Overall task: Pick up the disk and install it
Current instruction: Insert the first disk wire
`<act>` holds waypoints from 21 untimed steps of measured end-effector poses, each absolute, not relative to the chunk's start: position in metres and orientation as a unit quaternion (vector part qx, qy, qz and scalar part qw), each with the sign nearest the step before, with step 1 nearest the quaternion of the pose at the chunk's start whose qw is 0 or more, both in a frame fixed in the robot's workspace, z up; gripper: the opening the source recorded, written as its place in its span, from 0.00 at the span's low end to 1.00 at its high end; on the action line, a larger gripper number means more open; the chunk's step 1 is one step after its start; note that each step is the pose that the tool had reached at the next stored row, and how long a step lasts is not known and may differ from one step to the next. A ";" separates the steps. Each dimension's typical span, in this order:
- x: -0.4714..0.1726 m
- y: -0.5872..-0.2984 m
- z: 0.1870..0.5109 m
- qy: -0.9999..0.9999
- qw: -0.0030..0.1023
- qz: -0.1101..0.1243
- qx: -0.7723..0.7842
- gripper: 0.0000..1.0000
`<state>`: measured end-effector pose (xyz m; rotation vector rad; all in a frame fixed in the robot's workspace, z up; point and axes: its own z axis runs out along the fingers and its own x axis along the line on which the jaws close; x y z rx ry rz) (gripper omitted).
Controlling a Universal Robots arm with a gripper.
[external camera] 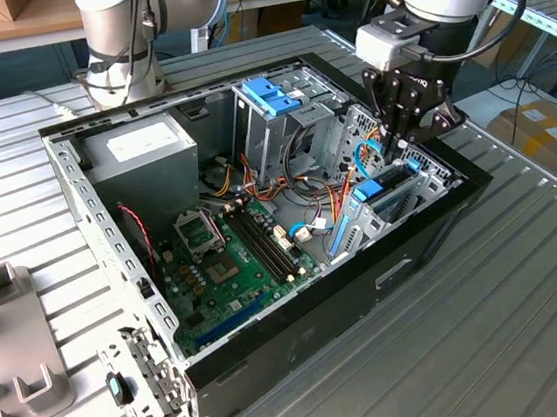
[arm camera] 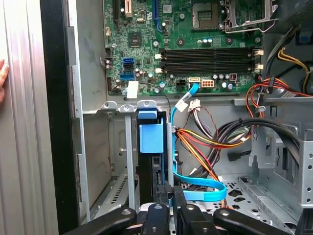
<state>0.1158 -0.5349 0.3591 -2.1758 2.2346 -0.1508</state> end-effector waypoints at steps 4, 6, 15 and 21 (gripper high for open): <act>0.112 -0.538 0.359 0.715 0.014 -0.053 -0.697 0.16; 0.111 -0.541 0.358 0.715 0.017 -0.055 -0.697 0.16; 0.102 -0.546 0.357 0.713 0.038 -0.068 -0.696 0.16; 0.101 -0.546 0.357 0.713 0.039 -0.068 -0.696 0.16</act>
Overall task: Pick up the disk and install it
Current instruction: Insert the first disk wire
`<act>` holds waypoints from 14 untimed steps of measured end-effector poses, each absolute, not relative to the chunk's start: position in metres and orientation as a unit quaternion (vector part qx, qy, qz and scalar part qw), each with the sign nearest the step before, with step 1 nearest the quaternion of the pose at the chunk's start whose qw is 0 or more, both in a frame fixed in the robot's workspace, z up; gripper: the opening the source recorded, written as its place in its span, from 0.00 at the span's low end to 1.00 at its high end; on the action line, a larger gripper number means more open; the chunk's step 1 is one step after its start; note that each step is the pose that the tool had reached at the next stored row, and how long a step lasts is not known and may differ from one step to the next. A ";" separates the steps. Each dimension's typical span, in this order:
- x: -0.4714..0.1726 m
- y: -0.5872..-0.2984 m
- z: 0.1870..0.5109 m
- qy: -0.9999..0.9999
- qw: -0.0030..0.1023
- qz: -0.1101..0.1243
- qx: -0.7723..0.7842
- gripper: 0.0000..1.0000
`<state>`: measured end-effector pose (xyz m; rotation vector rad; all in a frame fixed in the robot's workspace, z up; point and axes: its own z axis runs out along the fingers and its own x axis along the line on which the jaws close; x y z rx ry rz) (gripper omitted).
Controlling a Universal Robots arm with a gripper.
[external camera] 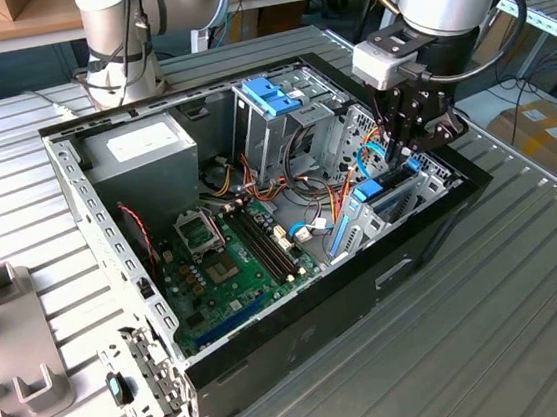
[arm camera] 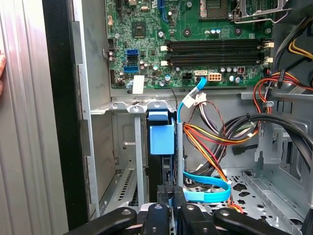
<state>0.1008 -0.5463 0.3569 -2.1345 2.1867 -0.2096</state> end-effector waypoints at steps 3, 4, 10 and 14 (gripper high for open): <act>0.096 -0.546 0.356 0.713 0.051 -0.072 -0.696 0.16; 0.093 -0.546 0.356 0.713 0.056 -0.074 -0.695 0.16; 0.088 -0.547 0.356 0.712 0.065 -0.080 -0.695 0.16; 0.088 -0.546 0.355 0.712 0.065 -0.080 -0.695 0.16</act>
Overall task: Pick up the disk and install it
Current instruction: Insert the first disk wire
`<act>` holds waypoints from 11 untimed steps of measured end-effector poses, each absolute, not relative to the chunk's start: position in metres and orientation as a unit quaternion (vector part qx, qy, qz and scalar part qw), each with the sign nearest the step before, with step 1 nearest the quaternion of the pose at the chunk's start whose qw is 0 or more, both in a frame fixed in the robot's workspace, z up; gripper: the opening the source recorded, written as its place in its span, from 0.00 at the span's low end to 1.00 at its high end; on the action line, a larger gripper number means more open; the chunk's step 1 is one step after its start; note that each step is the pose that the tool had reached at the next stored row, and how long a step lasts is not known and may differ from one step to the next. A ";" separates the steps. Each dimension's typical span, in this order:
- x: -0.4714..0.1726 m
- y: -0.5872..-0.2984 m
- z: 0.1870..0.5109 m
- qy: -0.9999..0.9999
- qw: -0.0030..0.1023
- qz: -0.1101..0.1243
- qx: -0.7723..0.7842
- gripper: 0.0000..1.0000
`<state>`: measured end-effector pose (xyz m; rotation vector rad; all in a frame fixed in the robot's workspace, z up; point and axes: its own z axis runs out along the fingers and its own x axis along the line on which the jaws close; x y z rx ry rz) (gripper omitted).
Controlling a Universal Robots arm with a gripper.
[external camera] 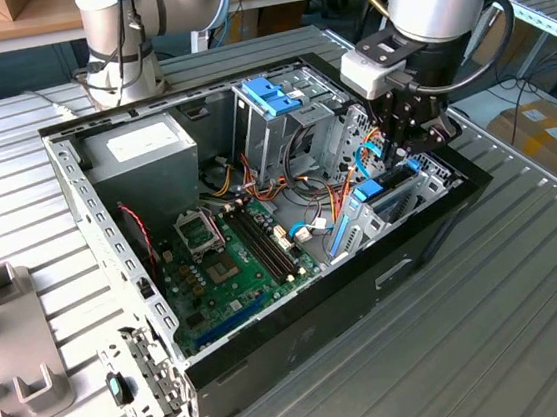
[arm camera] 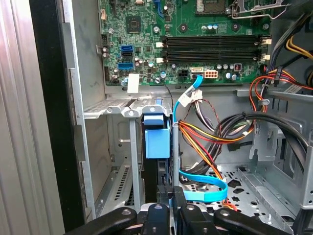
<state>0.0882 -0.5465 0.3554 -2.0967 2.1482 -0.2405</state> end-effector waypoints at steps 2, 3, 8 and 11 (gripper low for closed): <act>0.088 -0.547 0.354 0.712 0.065 -0.080 -0.695 0.16; 0.088 -0.547 0.354 0.712 0.065 -0.080 -0.695 0.16; 0.088 -0.547 0.351 0.712 0.065 -0.080 -0.695 0.16; 0.088 -0.547 0.348 0.712 0.066 -0.079 -0.695 0.16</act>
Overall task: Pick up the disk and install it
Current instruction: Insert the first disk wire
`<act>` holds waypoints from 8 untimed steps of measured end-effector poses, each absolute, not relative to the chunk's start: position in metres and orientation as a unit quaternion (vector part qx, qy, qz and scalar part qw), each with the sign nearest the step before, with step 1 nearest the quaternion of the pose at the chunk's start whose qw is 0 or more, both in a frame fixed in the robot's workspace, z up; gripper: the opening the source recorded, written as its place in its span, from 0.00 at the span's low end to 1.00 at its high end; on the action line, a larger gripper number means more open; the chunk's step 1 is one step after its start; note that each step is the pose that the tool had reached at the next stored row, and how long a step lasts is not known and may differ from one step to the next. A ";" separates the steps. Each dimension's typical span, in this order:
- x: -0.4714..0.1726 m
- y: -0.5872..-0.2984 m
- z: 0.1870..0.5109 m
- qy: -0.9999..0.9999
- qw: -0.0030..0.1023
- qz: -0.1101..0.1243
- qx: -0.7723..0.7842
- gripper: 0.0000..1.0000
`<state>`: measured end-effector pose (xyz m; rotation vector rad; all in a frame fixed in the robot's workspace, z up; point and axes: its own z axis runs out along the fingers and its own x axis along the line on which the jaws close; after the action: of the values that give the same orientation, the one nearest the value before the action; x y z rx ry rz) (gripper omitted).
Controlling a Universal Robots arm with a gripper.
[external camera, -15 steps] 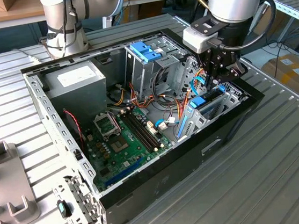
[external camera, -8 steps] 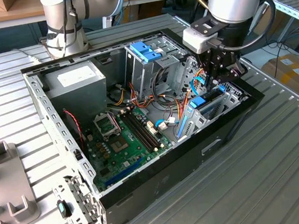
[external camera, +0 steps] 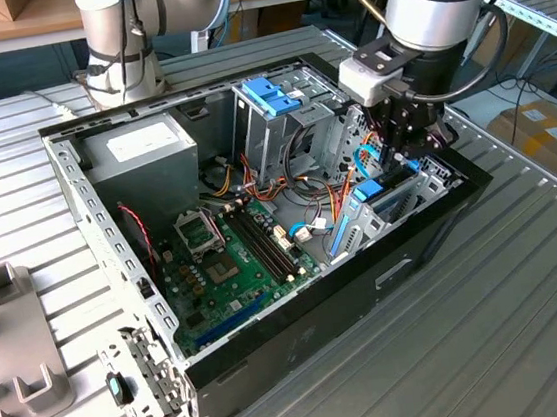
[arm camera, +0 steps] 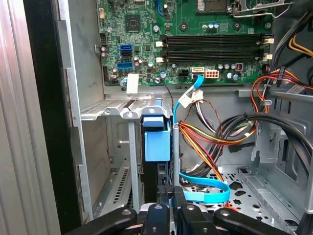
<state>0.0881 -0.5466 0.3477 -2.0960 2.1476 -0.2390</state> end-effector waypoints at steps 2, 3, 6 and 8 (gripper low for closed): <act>0.088 -0.547 0.347 0.713 0.072 -0.073 -0.694 0.16; 0.088 -0.547 0.347 0.713 0.074 -0.070 -0.694 0.16; 0.089 -0.548 0.347 0.713 0.077 -0.067 -0.694 0.16; 0.089 -0.549 0.347 0.713 0.078 -0.066 -0.693 0.16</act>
<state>0.0890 -0.5492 0.3473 -2.0768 2.1357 -0.1990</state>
